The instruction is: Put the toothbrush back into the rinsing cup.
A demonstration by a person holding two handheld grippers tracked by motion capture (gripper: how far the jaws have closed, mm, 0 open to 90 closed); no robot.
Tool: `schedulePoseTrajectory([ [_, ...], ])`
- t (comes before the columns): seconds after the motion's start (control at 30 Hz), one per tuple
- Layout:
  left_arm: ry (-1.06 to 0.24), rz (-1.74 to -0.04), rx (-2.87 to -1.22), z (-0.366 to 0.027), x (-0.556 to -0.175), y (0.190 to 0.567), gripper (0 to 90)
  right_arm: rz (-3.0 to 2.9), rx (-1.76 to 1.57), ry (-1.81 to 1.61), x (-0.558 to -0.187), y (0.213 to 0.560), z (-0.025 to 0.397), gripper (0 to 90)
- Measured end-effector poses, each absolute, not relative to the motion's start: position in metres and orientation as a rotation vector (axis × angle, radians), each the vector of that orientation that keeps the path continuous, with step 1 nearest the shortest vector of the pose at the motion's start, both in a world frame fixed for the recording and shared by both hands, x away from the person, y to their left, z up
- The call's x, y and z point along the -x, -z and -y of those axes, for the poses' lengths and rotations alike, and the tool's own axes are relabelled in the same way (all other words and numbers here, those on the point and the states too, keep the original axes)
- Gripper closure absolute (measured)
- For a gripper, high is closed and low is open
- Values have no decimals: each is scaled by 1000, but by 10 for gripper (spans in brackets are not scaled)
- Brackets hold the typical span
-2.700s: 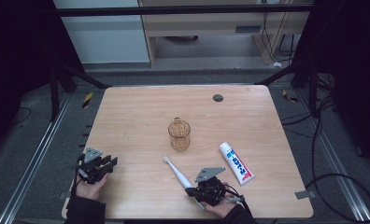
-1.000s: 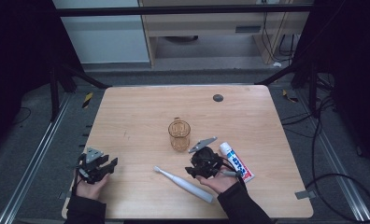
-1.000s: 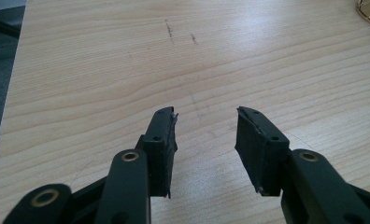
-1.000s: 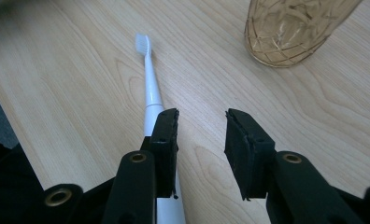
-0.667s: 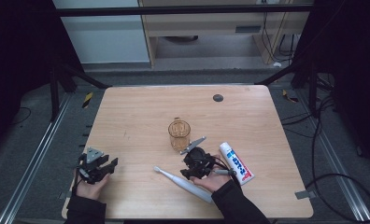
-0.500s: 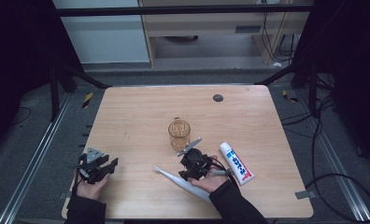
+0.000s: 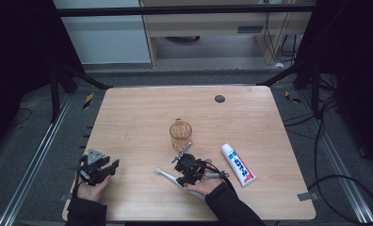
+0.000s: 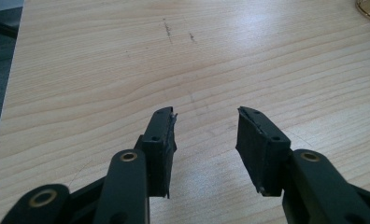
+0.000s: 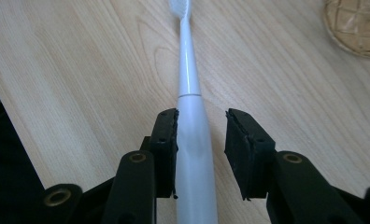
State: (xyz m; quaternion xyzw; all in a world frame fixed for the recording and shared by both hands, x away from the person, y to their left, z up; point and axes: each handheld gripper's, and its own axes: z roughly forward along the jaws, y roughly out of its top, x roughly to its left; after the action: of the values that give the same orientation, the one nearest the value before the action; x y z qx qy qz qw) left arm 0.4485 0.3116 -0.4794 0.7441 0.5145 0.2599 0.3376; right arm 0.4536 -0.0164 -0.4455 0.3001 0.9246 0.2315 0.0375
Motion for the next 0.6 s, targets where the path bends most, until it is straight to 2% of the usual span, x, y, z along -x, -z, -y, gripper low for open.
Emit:
schedulePoseTrajectory([
  [0.6,-673,-1342,-1943,-312,-449,480,557,-2901,-889,-589,-456,463,7,645],
])
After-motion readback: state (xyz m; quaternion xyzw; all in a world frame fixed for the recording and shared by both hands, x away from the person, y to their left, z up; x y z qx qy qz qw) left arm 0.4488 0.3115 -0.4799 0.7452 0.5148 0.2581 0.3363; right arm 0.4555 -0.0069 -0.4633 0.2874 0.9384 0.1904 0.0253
